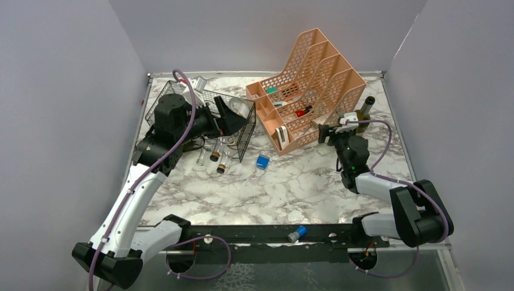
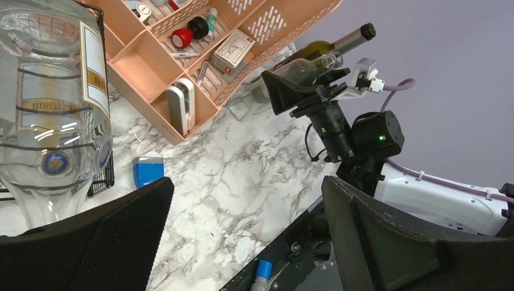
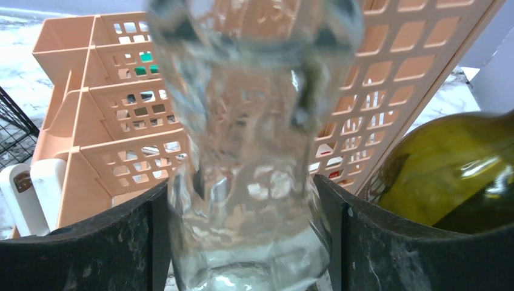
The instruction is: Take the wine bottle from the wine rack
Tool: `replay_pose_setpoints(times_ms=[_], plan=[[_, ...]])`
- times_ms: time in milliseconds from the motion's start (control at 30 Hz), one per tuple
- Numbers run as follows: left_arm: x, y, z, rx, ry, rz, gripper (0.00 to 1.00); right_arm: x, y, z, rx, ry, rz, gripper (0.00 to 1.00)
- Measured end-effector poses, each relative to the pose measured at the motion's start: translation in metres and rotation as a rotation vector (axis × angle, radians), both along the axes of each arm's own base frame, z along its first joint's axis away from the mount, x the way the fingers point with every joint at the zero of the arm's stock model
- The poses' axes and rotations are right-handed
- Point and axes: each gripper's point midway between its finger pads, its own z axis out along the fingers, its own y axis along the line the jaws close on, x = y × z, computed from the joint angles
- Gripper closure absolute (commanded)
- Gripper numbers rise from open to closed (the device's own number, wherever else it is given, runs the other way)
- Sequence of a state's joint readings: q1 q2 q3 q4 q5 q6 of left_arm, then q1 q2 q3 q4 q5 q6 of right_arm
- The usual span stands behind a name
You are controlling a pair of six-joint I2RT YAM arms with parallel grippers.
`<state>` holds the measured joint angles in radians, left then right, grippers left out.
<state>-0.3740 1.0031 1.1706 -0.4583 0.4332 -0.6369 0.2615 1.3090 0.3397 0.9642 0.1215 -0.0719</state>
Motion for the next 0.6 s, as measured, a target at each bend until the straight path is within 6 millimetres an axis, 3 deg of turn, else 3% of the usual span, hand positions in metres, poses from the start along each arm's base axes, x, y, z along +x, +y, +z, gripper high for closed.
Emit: replay_pose_setpoints(times_ms=[133,333,600], plan=[[-0.007,0.002,0.002,-0.012,-0.005,-0.001,0.01,-0.002,-0.001,0.009,-0.005,-0.015,0.0,0.0],[-0.014,0.005,0.0,-0.013,0.0,0.0,0.01,-0.007,-0.001,0.021,-0.002,0.005,0.002,0.0],[-0.015,0.011,-0.002,0.037,-0.003,0.013,0.01,-0.031,-0.003,0.028,0.049,0.097,0.011,0.0]])
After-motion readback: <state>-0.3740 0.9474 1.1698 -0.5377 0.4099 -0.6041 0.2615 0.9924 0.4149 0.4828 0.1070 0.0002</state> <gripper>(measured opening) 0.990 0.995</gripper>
